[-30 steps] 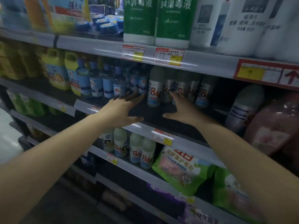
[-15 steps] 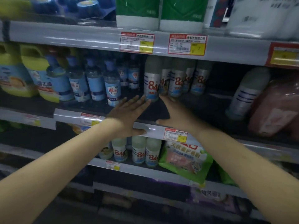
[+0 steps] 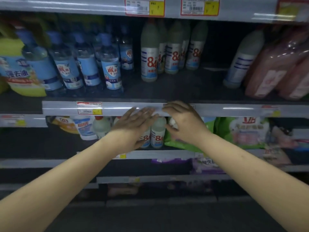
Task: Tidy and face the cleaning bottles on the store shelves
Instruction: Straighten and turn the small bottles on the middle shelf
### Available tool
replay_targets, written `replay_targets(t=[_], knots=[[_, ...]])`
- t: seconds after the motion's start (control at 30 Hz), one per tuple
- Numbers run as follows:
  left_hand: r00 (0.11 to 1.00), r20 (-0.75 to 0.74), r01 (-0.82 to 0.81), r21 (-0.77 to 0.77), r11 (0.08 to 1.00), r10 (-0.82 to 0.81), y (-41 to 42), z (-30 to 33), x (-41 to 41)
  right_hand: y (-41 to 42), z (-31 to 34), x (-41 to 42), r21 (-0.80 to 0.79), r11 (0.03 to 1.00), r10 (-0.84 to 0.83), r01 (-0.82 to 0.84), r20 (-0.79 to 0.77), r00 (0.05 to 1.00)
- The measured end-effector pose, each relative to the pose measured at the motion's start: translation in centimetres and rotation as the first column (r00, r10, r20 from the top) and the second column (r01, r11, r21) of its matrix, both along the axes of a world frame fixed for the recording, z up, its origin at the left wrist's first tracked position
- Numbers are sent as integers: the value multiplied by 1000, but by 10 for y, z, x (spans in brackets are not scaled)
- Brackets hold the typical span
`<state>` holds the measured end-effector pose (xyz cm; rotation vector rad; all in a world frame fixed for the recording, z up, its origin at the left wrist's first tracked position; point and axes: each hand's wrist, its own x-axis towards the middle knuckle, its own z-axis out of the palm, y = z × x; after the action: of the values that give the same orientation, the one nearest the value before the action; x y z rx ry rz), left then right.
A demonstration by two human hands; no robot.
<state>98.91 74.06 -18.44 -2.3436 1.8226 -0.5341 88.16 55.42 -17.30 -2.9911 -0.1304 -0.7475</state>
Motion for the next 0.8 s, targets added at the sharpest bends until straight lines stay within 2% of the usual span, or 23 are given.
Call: replay_targets(t=[0.07,0.13,0.23,0.37,0.47,0.57,0.7,0.8], knots=[[1000,-14,5,-8,1000,-5,6,-16,-2,2,-9,-9,-49,999,-13,11,-32,999],[996,-85,-12,68,998,18,9,-29,-4,1,-22,-14,-90,996,-14,7,-72,997],[981,-136,-113,180,977,139,9,-45,2,1,-39,-16,-84,996,-30,16,-164,986],[930,-245,-239,157,958,272,8,-56,13,0,-58,-9,-58,995,-87,75,-240,967],[867,-374,-339,45,940,330,0,-60,17,-4,-72,0,-40,995,-94,87,-249,964],[802,-451,-432,15,902,392,-13,-68,20,-6,-82,8,4,990,-136,142,-265,955],[776,-472,-486,-24,873,419,-31,-76,28,-7,-85,23,112,957,-237,269,-235,943],[753,-466,-531,-13,847,465,-43,-72,33,-10,-82,36,132,928,-305,349,-269,913]])
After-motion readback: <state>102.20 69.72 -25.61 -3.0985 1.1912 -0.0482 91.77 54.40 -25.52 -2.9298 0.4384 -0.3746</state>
